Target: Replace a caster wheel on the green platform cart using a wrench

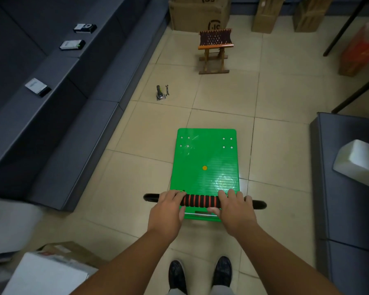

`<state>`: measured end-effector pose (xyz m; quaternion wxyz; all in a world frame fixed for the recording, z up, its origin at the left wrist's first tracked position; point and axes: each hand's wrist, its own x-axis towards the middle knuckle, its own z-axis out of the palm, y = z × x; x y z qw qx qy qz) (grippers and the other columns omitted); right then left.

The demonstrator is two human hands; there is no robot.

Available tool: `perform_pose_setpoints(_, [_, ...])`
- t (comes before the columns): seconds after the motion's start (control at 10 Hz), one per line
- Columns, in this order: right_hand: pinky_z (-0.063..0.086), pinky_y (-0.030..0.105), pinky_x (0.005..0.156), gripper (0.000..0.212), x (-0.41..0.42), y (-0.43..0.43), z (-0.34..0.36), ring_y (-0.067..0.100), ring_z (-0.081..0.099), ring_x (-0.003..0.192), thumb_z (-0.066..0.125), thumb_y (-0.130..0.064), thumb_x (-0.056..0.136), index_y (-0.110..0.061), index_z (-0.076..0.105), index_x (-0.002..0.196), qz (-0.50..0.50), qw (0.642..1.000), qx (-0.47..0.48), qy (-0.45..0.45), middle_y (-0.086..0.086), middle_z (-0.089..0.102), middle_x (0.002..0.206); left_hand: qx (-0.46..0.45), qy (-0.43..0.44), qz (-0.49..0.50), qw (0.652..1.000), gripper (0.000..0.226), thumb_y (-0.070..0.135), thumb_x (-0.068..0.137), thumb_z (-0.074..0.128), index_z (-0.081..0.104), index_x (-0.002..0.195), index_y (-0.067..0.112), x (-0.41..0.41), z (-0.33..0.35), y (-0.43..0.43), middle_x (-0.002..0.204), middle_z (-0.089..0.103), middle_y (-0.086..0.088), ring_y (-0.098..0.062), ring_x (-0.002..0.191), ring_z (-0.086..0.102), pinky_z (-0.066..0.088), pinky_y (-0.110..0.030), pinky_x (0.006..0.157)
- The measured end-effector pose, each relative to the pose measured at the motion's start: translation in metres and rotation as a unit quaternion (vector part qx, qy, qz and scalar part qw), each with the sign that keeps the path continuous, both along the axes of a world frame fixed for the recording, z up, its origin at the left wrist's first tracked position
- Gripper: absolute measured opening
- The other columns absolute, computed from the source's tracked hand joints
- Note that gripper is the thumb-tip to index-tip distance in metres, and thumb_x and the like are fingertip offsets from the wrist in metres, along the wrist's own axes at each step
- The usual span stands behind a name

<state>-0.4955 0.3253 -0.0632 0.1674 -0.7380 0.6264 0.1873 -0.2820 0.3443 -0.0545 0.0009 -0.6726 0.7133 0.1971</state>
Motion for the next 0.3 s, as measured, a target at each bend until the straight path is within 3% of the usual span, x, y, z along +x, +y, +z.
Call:
perform_pose_setpoints(0.2, [0.038, 0.044, 0.107, 0.065, 0.001, -0.004, 0.005, 0.025, 0.05, 0.122, 0.027, -0.074, 0.097, -0.024, 0.04, 0.137, -0.01, 1.0, 0.018, 0.012, 0.004, 0.052, 0.132, 0.012, 0.034, -0.039, 0.999, 0.057, 0.032, 0.103, 0.058, 0.04, 0.156, 0.026, 0.01, 0.001, -0.001, 0.155, 0.042, 0.008, -0.012, 0.143, 0.035, 0.036, -0.028, 0.116])
perform_pose_setpoints(0.3, [0.033, 0.044, 0.115, 0.074, -0.003, -0.014, 0.02, 0.024, 0.045, 0.133, 0.035, -0.074, 0.096, -0.021, 0.036, 0.147, -0.04, 0.998, 0.014, -0.044, 0.005, 0.049, 0.142, 0.003, 0.011, -0.069, 0.998, 0.058, 0.039, 0.103, 0.056, 0.04, 0.157, 0.026, 0.015, 0.013, -0.006, 0.157, 0.042, 0.007, -0.015, 0.143, 0.038, 0.026, -0.03, 0.123])
